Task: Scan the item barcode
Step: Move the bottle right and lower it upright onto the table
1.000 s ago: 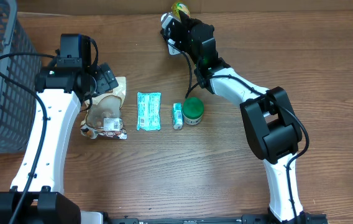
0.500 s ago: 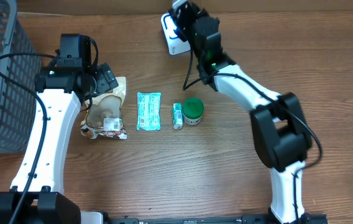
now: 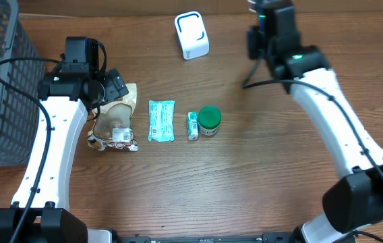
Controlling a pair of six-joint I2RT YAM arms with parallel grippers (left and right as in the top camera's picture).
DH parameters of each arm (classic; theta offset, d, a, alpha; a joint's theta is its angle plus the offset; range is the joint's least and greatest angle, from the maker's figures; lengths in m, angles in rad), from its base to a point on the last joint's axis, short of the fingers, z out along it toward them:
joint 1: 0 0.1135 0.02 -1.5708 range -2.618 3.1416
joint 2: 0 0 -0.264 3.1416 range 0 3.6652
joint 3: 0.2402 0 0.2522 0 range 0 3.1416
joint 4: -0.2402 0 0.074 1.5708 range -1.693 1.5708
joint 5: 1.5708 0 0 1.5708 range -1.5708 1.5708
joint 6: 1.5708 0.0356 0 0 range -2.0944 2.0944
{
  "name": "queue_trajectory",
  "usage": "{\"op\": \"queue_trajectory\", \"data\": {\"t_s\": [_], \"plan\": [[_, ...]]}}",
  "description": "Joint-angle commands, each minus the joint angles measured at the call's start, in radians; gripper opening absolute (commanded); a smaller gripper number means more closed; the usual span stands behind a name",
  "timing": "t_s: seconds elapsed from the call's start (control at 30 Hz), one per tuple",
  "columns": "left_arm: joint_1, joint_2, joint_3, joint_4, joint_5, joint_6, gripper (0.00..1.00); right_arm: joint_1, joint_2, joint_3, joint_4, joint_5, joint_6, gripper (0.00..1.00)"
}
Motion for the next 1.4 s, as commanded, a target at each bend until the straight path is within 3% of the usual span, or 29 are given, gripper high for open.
{"op": "queue_trajectory", "data": {"t_s": [0.0, 0.2, 0.33, 0.63, 1.37], "plan": [[0.003, 0.003, 0.009, 0.000, 0.004, 0.007, 1.00, -0.109, -0.051, 0.014, -0.189, -0.073, 0.211, 0.07], [0.003, 0.003, 0.009, 0.000, 0.004, 0.007, 0.99, -0.232, -0.045, -0.026, -0.436, -0.217, 0.224, 0.09], [0.003, 0.003, 0.009, 0.000, 0.004, 0.007, 0.99, -0.276, -0.045, -0.090, -0.468, -0.217, 0.224, 0.11], [0.003, 0.003, 0.009, 0.000, 0.004, 0.007, 0.99, -0.309, -0.045, -0.235, -0.314, -0.199, 0.220, 0.12], [0.003, 0.003, 0.009, 0.000, 0.004, 0.007, 1.00, -0.309, -0.045, -0.242, -0.222, -0.145, 0.213, 0.20]]}}
